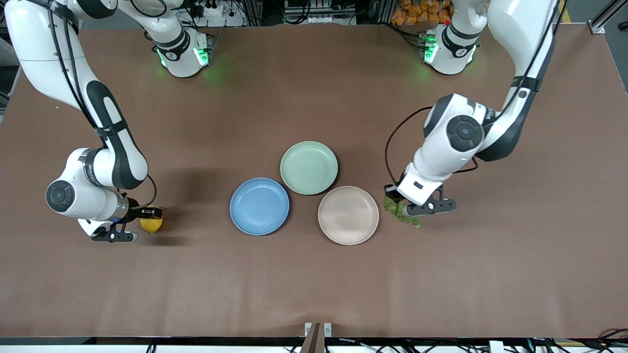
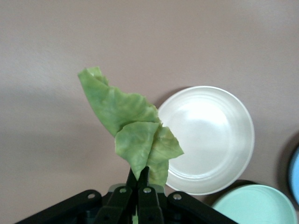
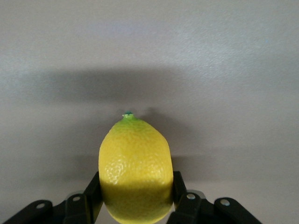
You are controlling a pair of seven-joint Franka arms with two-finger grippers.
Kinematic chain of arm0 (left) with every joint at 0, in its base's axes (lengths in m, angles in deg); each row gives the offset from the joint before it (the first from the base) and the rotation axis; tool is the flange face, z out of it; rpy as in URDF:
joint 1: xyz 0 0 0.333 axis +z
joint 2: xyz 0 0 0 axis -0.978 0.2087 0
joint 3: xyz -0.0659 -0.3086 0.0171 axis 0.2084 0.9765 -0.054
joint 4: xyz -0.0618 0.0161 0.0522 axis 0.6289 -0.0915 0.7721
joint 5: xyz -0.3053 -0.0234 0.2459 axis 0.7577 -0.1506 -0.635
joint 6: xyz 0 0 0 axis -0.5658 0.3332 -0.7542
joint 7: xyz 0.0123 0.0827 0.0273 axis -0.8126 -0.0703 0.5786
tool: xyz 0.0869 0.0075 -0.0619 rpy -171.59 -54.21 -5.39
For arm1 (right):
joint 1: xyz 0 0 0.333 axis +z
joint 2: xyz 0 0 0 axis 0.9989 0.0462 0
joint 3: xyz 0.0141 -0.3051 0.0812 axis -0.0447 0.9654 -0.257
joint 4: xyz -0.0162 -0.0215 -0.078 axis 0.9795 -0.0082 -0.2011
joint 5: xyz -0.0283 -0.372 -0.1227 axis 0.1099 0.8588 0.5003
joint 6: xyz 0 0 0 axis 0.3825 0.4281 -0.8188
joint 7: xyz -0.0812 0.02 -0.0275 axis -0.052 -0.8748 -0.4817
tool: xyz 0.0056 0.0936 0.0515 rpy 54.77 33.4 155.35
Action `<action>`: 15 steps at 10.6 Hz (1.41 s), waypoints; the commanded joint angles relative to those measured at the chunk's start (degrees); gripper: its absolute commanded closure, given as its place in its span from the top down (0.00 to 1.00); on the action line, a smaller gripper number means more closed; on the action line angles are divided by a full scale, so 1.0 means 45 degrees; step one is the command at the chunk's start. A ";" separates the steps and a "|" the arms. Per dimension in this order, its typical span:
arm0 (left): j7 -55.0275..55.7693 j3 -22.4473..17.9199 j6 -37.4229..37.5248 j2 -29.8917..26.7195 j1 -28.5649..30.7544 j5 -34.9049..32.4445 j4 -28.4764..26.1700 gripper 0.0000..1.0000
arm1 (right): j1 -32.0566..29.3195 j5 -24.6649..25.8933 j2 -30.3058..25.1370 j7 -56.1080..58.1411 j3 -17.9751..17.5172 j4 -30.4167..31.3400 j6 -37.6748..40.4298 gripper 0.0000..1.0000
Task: Place lemon and lettuce in plates
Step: 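Carry the lettuce to the cream plate while the right gripper carries the lemon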
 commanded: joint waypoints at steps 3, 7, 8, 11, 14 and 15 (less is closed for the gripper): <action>0.2320 0.0029 0.0066 0.1202 -0.1232 0.0669 0.0965 0.00 | 0.0104 -0.0189 -0.0449 -0.0103 -0.0127 -0.0318 0.0832 0.00; 0.3771 -0.0068 -0.0071 0.2064 -0.2092 0.0552 0.1512 0.06 | 0.0552 -0.0286 -0.0509 -0.2438 -0.0690 -0.1430 0.2766 0.00; 0.4062 -0.0088 -0.0071 0.2084 -0.2151 0.0533 0.1493 0.58 | 0.0727 -0.0286 -0.0509 -0.3278 -0.0906 -0.1625 0.2981 0.00; 0.4222 -0.0147 0.0123 0.1560 -0.1919 0.0436 0.1512 1.00 | 0.1915 -0.0286 -0.0529 -0.5758 -0.1045 -0.1919 0.3296 0.00; 0.4163 -0.0205 0.1467 0.0215 -0.1314 0.0376 0.1590 1.00 | 0.3439 -0.0286 -0.0529 -0.8571 -0.1064 -0.2018 0.3277 0.00; 0.4163 -0.0225 0.1916 -0.0177 -0.1215 0.0376 0.1629 1.00 | 0.3946 -0.0286 -0.0529 -0.9237 -0.1045 -0.2018 0.3276 0.00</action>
